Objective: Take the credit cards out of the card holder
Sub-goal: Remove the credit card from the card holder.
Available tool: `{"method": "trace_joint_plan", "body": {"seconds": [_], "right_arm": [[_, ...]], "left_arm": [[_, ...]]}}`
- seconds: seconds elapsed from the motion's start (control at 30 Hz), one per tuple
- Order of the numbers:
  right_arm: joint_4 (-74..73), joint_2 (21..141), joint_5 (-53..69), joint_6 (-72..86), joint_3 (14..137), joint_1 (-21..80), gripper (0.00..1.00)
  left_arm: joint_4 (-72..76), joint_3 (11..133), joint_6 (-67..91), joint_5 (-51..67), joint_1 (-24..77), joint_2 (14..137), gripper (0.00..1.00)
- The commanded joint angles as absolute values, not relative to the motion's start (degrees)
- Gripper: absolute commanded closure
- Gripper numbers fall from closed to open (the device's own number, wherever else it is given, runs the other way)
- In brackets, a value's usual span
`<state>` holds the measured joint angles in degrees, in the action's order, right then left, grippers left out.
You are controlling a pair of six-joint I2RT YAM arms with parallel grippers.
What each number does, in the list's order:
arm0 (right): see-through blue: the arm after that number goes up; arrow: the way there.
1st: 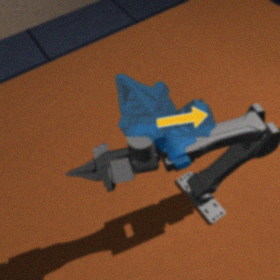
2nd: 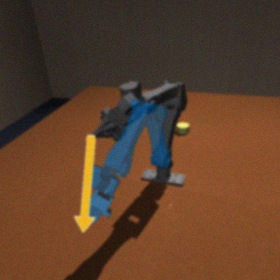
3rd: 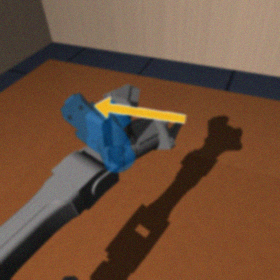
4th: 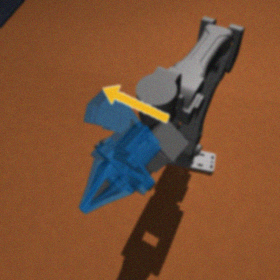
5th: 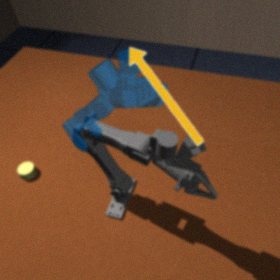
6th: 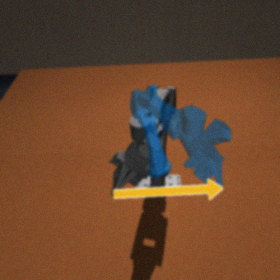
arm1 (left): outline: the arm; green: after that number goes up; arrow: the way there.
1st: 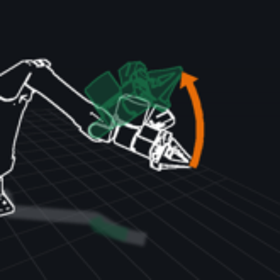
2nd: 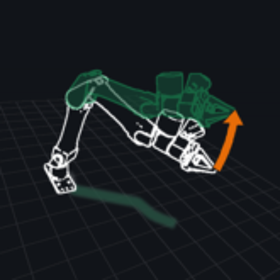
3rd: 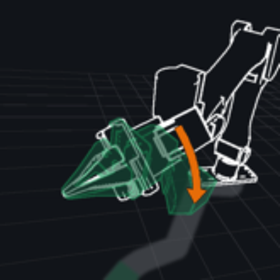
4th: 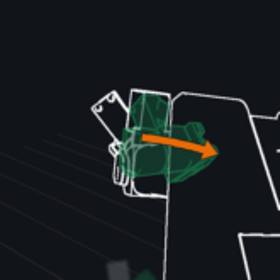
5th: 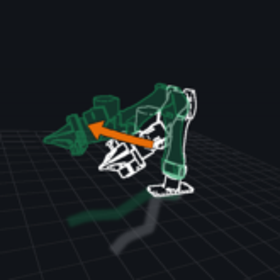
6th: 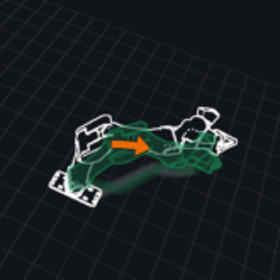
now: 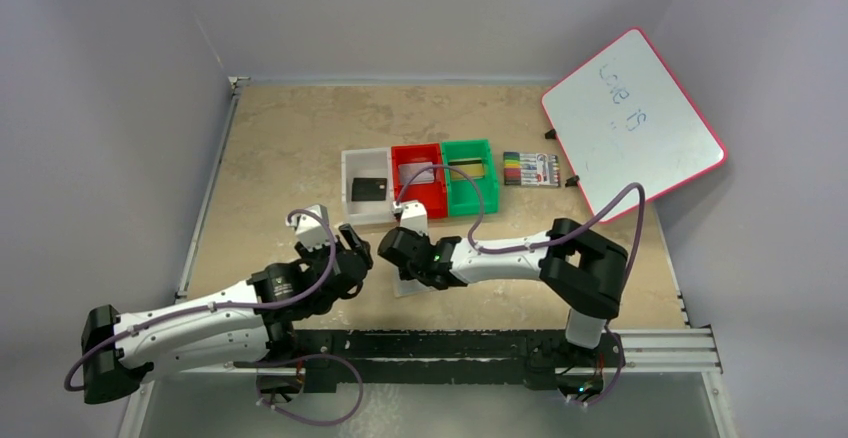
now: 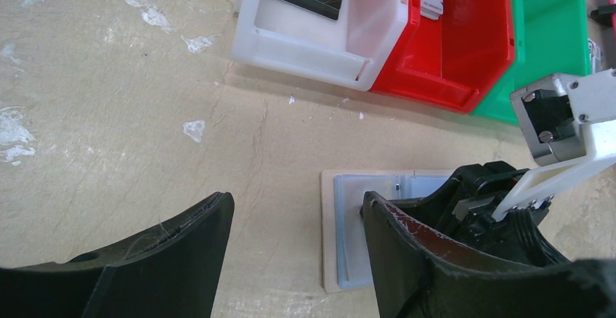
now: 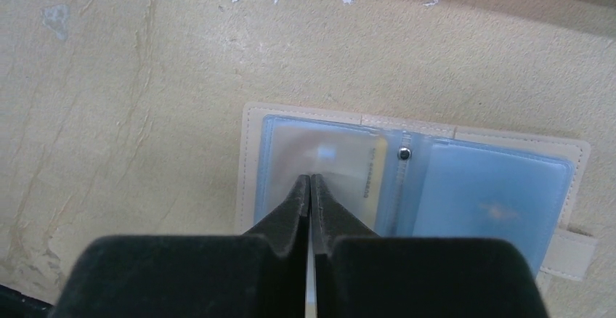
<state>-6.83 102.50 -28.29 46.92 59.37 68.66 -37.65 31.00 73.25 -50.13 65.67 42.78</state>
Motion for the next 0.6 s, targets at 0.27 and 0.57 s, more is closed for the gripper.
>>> {"method": "trace_joint_plan", "body": {"seconds": [0.27, 0.57], "right_arm": [[-0.12, 92.07, -22.03, 47.35, 49.89, 64.08, 1.00], [-4.22, 93.38, -23.94, 42.57, 53.23, 66.93, 0.59]], "left_arm": [[-33.67, 30.67, 71.99, -49.57, 65.81, 44.81, 0.34], [-33.87, 30.59, 72.14, -49.80, 65.80, 44.46, 0.34]]}}
